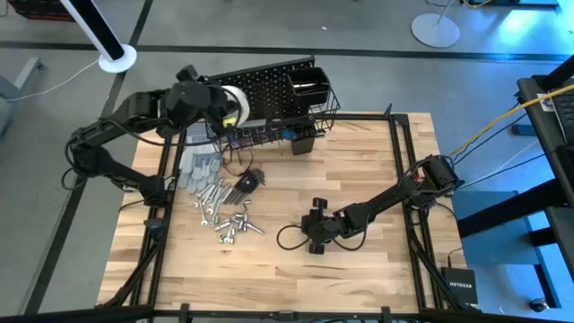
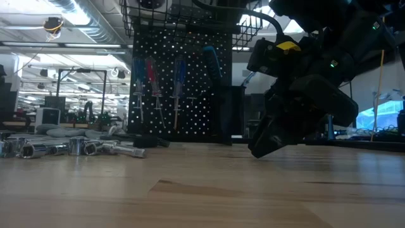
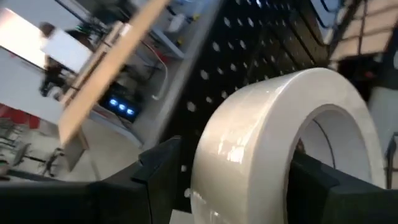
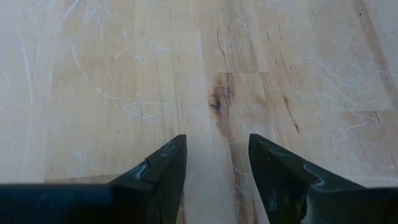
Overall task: Hang tools onto peg board
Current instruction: Put the white tape into the wire basket on the pegboard
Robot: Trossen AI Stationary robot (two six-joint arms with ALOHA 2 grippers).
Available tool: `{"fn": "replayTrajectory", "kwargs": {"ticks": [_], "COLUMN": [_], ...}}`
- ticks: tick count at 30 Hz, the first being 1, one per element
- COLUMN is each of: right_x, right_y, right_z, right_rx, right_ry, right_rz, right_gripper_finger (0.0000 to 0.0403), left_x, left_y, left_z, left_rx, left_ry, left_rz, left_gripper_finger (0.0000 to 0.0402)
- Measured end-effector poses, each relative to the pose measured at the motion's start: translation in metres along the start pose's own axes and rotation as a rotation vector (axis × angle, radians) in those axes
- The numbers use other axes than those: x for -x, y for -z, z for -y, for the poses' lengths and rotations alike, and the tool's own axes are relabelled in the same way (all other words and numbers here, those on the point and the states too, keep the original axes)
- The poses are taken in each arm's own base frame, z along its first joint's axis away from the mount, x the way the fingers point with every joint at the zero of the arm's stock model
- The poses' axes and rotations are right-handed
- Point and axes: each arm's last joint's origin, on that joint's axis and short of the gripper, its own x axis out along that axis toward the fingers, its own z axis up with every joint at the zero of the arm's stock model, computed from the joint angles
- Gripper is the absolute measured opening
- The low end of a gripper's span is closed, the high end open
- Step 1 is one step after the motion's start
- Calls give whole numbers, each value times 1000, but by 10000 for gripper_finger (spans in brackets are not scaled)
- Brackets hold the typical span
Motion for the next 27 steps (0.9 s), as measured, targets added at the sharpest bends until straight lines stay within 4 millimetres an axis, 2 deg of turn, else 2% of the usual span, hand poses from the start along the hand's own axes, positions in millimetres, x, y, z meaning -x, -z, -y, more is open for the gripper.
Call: {"fn": "replayTrajectory", "kwargs": {"ticks": [7,16,27], "right_x": [0,0,0], "right_y": [0,0,0], "right_z": [0,0,0], "right_rx": [0,-1,-1], "right_ry": [1,1,1], "right_rz": [1,2,3], "right_gripper_finger": [179,179,179], "left_x": [-3,-1,7], "left_y": [1,4,-3], "left_z": [3,5,-5], "left_rx": [-1,78,172], "left_ry": [21,219,192], "left_rz": [-21,-6,99], "left_gripper_finger": [209,209,209]}}
